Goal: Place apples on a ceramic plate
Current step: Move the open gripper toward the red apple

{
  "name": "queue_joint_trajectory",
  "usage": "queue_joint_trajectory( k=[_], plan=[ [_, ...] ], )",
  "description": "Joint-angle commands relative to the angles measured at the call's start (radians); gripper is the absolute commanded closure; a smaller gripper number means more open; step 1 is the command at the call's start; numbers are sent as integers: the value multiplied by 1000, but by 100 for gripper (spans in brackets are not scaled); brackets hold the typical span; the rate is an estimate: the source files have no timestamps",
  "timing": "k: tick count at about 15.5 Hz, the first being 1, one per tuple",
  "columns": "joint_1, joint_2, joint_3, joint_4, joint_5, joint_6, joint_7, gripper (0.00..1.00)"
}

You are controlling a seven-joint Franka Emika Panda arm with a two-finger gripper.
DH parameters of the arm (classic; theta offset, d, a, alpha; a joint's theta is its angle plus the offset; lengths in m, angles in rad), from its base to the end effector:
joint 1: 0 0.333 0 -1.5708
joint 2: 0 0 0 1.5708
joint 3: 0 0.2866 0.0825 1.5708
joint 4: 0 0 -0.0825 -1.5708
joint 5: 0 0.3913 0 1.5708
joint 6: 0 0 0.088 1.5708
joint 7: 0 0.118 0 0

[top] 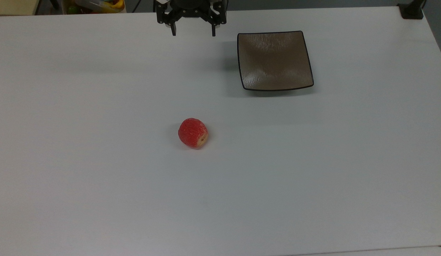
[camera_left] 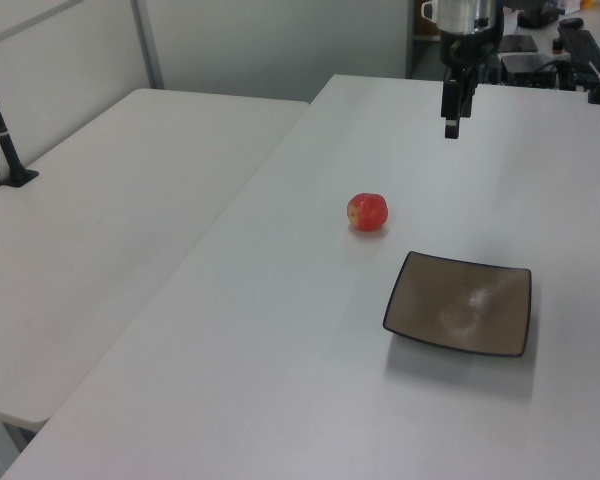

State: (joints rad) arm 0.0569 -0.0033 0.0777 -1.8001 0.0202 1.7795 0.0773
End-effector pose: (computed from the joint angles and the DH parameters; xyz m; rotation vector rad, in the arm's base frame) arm 0.5619 0.0781 0.4931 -3.1228 -0.0827 0.0301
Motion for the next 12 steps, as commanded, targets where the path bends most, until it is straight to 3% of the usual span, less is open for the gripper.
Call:
queue_joint_trajectory(
  k=[1, 12],
  plan=[
    [15, -15, -9, -25, 14, 18, -60, 0],
    [15, -9, -9, -25, 3, 29, -85, 0]
  ],
)
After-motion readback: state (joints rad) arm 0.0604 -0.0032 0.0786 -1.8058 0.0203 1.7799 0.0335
